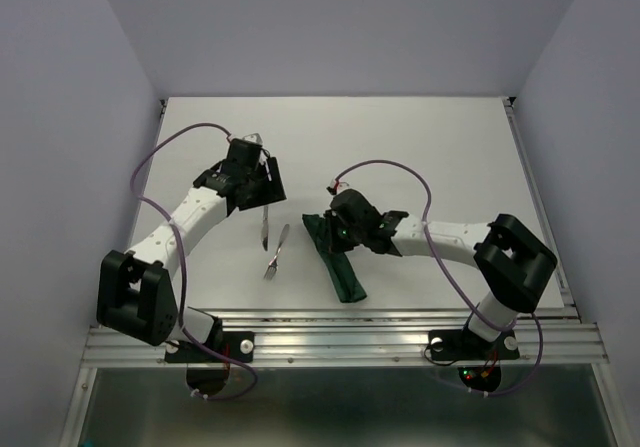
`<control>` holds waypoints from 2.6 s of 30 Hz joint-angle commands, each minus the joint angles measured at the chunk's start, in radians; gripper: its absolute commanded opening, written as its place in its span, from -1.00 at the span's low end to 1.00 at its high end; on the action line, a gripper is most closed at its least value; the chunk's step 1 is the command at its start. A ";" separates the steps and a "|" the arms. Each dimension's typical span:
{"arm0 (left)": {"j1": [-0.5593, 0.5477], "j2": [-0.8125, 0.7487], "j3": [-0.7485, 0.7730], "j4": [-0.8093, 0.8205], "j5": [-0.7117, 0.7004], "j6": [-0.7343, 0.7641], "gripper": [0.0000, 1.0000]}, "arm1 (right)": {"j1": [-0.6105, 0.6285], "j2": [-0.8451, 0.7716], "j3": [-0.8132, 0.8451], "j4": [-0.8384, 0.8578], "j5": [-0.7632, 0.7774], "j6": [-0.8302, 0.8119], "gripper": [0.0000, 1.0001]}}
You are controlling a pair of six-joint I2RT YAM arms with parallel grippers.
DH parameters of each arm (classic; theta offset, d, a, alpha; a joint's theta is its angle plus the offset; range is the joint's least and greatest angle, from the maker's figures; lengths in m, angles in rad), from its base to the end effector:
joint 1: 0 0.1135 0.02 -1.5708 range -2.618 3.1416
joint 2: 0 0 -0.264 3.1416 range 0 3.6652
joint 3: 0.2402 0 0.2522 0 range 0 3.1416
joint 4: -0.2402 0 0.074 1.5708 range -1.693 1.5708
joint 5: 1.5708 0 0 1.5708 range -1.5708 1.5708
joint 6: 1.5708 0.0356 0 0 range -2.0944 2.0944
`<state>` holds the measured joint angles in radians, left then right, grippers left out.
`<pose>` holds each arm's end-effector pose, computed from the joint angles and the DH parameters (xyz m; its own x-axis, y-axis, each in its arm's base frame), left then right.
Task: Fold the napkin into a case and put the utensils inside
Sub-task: Turn over the smaller rectangle-folded napkin at the center of the board, then move the smaller rectangle-folded napkin to the center of the board.
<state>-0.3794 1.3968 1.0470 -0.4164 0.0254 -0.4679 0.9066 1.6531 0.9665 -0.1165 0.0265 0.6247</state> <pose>0.2820 -0.1134 0.2699 -0.7495 -0.1865 -0.6352 0.0551 0.9386 -0.3407 0.2136 0.2713 0.1889 -0.8135 -0.0907 -0.5745 -0.3699 0.8429 0.3907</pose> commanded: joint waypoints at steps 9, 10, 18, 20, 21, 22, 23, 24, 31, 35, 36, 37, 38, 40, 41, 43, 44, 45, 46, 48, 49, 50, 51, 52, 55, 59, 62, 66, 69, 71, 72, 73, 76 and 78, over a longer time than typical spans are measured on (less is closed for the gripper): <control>0.053 -0.085 0.021 -0.056 -0.041 0.043 0.50 | -0.107 0.042 0.006 0.263 -0.281 0.092 -0.99; 0.053 -0.085 0.018 -0.055 -0.039 0.041 0.50 | -0.116 0.050 0.005 0.284 -0.304 0.102 -0.99; 0.054 -0.104 -0.004 -0.062 -0.041 0.031 0.50 | -0.147 0.128 0.012 0.458 -0.465 0.214 -0.99; 0.054 -0.105 -0.010 -0.065 -0.042 0.031 0.50 | -0.160 0.148 0.008 0.495 -0.493 0.233 -0.99; 0.054 -0.107 -0.013 -0.064 -0.044 0.028 0.50 | -0.172 0.152 0.005 0.530 -0.508 0.242 -0.99; 0.054 -0.110 -0.018 -0.064 -0.042 0.026 0.50 | -0.182 0.161 -0.005 0.573 -0.549 0.259 -0.99; 0.054 -0.111 -0.018 -0.064 -0.042 0.025 0.50 | -0.183 0.162 -0.014 0.574 -0.550 0.271 -0.99; 0.054 -0.111 -0.021 -0.064 -0.041 0.023 0.50 | -0.195 0.169 -0.023 0.622 -0.581 0.285 -0.99; 0.054 -0.113 -0.019 -0.062 -0.035 0.017 0.49 | -0.206 0.182 -0.069 0.724 -0.646 0.346 -0.99; 0.054 -0.110 -0.025 -0.052 -0.030 0.014 0.50 | -0.227 0.214 -0.083 0.735 -0.677 0.349 -0.99; 0.054 -0.108 -0.028 -0.051 -0.031 0.012 0.50 | -0.238 0.221 -0.089 0.739 -0.692 0.348 -0.99; 0.054 -0.105 -0.030 -0.050 -0.030 0.012 0.50 | -0.238 0.226 -0.098 0.747 -0.698 0.348 -0.99; 0.054 -0.105 -0.033 -0.050 -0.030 0.012 0.50 | -0.248 0.232 -0.106 0.755 -0.703 0.342 -0.99; 0.054 -0.105 -0.042 -0.044 0.001 0.011 0.50 | -0.261 0.235 -0.123 0.756 -0.715 0.331 -0.99; 0.054 -0.104 -0.044 -0.041 0.002 0.011 0.50 | -0.273 0.238 -0.126 0.756 -0.720 0.325 -0.99; 0.054 -0.099 -0.051 -0.032 0.014 0.009 0.50 | -0.287 0.257 -0.129 0.759 -0.752 0.314 -0.99; 0.054 -0.098 -0.056 -0.024 0.027 0.009 0.49 | -0.296 0.270 -0.129 0.759 -0.758 0.310 -0.99; 0.054 -0.094 -0.061 -0.016 0.043 0.012 0.50 | -0.296 0.277 -0.130 0.759 -0.772 0.306 -0.99; 0.053 -0.082 -0.065 -0.009 0.074 0.020 0.50 | -0.305 0.281 -0.130 0.759 -0.777 0.299 -0.99; 0.047 -0.064 -0.073 -0.001 0.132 0.040 0.48 | -0.305 0.290 -0.134 0.762 -0.790 0.296 -0.99; 0.036 -0.052 -0.076 0.001 0.133 0.041 0.46 | -0.305 0.295 -0.134 0.762 -0.793 0.293 -0.99; 0.031 -0.047 -0.085 0.005 0.133 0.038 0.43 | -0.314 0.297 -0.137 0.762 -0.795 0.291 -0.99; 0.030 -0.044 -0.091 0.017 0.136 0.035 0.37 | -0.314 0.301 -0.140 0.762 -0.800 0.290 -0.99; 0.028 -0.042 -0.097 0.028 0.143 0.034 0.34 | -0.314 0.303 -0.141 0.762 -0.800 0.288 -0.99; 0.025 -0.025 -0.113 0.065 0.192 0.023 0.30 | -0.334 0.307 -0.152 0.762 -0.801 0.282 -0.86; -0.001 0.007 -0.113 0.097 0.202 0.011 0.29 | -0.363 0.283 -0.176 0.755 -0.787 0.271 -0.16; -0.019 0.034 -0.104 0.113 0.202 0.002 0.26 | -0.364 0.243 -0.193 0.718 -0.755 0.232 0.20; -0.039 0.062 -0.075 0.146 0.186 -0.009 -0.44 | -0.373 0.176 -0.181 0.514 -0.660 0.126 0.49; -0.052 0.083 -0.056 0.163 0.194 -0.014 -0.94 | -0.373 0.101 -0.187 0.381 -0.539 0.050 0.50; -0.061 0.110 -0.047 0.166 0.197 -0.015 -1.00 | -0.373 0.062 -0.186 0.298 -0.479 -0.006 0.46; -0.064 0.119 -0.039 0.169 0.202 -0.015 -1.00 | -0.373 0.042 -0.187 0.237 -0.456 -0.019 0.41; -0.067 0.134 -0.036 0.172 0.205 -0.014 -1.00 | -0.373 -0.002 -0.190 0.206 -0.410 -0.031 0.35; -0.087 0.165 -0.025 0.191 0.209 -0.018 -1.00 | -0.322 -0.096 -0.203 0.105 -0.314 -0.066 -0.15; -0.092 0.186 -0.015 0.203 0.214 -0.020 -1.00 | -0.276 -0.128 -0.201 0.023 -0.278 -0.079 -0.53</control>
<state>-0.4561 1.5566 0.9848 -0.2535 0.2211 -0.4839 0.5591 1.6127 0.7685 0.0917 -0.3969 0.6197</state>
